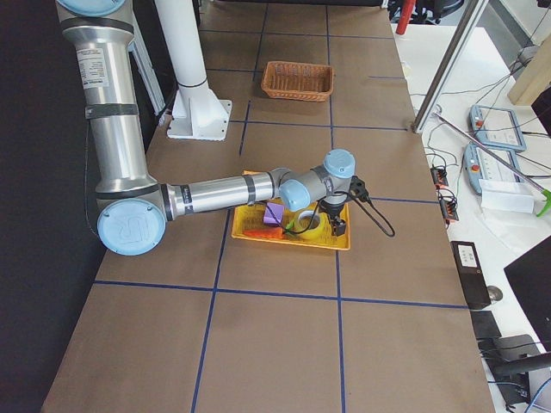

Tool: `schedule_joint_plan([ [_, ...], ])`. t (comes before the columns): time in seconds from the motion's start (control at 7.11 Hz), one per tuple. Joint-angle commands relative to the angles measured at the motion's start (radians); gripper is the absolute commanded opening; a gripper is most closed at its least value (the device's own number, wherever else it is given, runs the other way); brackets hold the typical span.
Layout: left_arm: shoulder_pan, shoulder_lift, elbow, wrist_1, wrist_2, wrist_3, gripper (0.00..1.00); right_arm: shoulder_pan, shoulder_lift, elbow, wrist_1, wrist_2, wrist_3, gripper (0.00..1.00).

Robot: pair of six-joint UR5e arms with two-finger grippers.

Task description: Move tape to another basket

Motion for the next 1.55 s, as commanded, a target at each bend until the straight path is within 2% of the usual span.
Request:
schedule_joint_plan([
  [0.0, 0.0, 0.0, 0.0, -0.001, 0.0, 0.003, 1.0, -0.04, -0.001, -0.022, 0.002, -0.019, 0.002, 0.99],
  [0.98, 0.0, 0.0, 0.003, 0.001, 0.001, 0.001, 1.0, -0.105, -0.004, -0.045, 0.002, -0.028, -0.003, 0.91],
  [1.12, 0.0, 0.0, 0.005, 0.002, 0.001, 0.001, 1.0, -0.106, -0.003, -0.046, 0.002, -0.028, -0.003, 0.83],
  [1.41, 0.0, 0.0, 0.008, 0.002, 0.001, 0.003, 1.0, -0.118, 0.002, -0.063, 0.004, -0.049, -0.009, 0.51],
])
